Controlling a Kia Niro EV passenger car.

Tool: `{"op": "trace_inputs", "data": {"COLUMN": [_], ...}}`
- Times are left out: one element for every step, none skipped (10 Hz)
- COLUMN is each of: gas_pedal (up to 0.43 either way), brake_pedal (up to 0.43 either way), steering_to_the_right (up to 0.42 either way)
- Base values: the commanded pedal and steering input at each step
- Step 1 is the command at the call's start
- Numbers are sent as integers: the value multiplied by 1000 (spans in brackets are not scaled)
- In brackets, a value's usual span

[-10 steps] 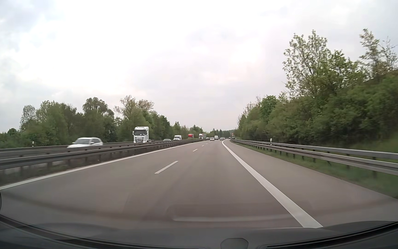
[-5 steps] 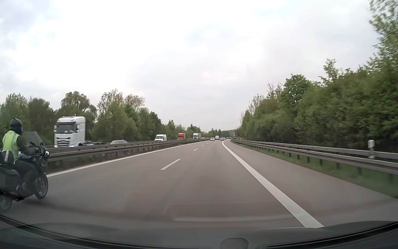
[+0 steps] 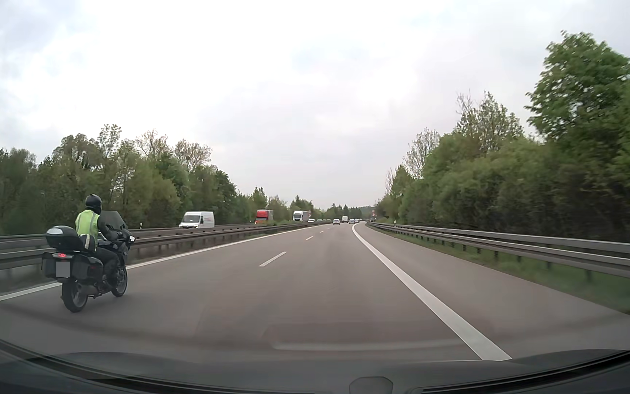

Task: Follow the waypoints while adhering to traffic rules and regulations

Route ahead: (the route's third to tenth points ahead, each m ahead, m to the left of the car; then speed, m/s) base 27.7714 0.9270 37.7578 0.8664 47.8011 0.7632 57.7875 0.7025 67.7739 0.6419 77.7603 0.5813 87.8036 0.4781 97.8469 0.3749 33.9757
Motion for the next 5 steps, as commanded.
{"op": "trace_inputs", "data": {"gas_pedal": [331, 331, 331, 331, 331], "brake_pedal": [0, 0, 0, 0, 0], "steering_to_the_right": [0, 0, 0, 0, 0]}}
